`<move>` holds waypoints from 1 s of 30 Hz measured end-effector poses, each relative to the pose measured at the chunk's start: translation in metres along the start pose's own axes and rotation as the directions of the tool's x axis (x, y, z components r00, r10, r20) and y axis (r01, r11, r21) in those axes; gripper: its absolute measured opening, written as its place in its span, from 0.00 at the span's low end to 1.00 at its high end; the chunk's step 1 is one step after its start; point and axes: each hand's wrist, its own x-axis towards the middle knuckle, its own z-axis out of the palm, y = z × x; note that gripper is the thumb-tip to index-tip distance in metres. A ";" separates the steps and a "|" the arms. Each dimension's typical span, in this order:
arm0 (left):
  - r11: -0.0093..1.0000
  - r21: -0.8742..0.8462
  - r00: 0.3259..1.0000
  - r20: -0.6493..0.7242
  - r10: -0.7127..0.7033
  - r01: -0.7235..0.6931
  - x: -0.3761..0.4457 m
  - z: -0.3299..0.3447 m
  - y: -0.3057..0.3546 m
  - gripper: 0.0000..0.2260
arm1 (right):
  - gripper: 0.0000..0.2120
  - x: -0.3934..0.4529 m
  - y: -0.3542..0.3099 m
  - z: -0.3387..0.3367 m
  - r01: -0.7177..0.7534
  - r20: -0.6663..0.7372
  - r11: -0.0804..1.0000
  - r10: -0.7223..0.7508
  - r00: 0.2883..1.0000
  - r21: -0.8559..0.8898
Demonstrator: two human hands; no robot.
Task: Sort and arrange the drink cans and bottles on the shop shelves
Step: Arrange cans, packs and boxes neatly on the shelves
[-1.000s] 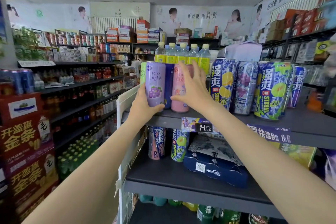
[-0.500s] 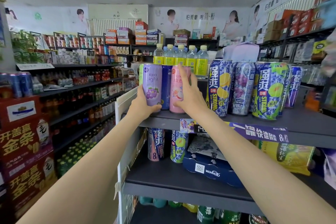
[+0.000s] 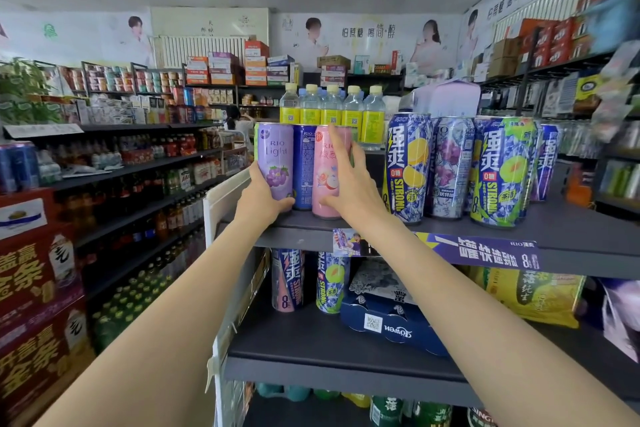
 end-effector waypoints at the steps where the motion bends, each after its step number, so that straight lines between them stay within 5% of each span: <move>1: 1.000 0.015 1.000 -0.009 0.012 -0.012 -0.001 0.000 0.000 0.38 | 0.51 -0.001 0.000 0.000 0.010 -0.002 1.000 -0.010 1.000 0.001; 6: 0.980 0.155 0.983 -0.112 0.146 -0.128 -0.034 0.002 0.001 0.37 | 0.44 -0.024 0.010 -0.009 0.087 -0.030 0.995 -0.089 0.996 -0.054; 9: 0.919 0.169 0.888 -0.245 0.390 -0.357 -0.079 0.010 -0.016 0.23 | 0.33 -0.062 0.023 -0.019 0.201 -0.146 0.979 -0.201 0.969 -0.017; 12: 0.843 0.234 0.814 -0.232 0.533 -0.485 -0.125 0.033 -0.054 0.18 | 0.22 -0.119 0.038 -0.013 0.337 -0.175 0.941 -0.326 0.929 0.034; 15: 0.900 0.183 0.886 -0.179 0.427 -0.396 -0.146 0.065 -0.096 0.18 | 0.19 -0.160 0.063 0.019 0.307 0.044 0.949 -0.310 0.950 0.068; 18: 0.990 0.031 0.980 -0.137 0.141 -0.138 -0.132 0.088 -0.116 0.26 | 0.32 -0.151 0.085 0.058 -0.073 0.203 0.982 0.037 0.979 0.172; 22: 0.987 -0.125 0.984 -0.128 -0.121 0.105 -0.093 0.105 -0.116 0.36 | 0.39 -0.089 0.101 0.099 -0.425 0.175 0.811 0.387 0.905 0.402; 26: 0.955 -0.225 0.975 -0.068 -0.214 0.194 -0.051 0.119 -0.128 0.42 | 0.32 -0.052 0.101 0.131 -0.534 0.220 0.707 0.492 0.842 0.464; 30: 0.967 -0.161 0.977 -0.047 -0.209 0.199 -0.033 0.127 -0.143 0.43 | 0.34 -0.050 0.107 0.148 -0.508 0.171 0.766 0.482 0.859 0.393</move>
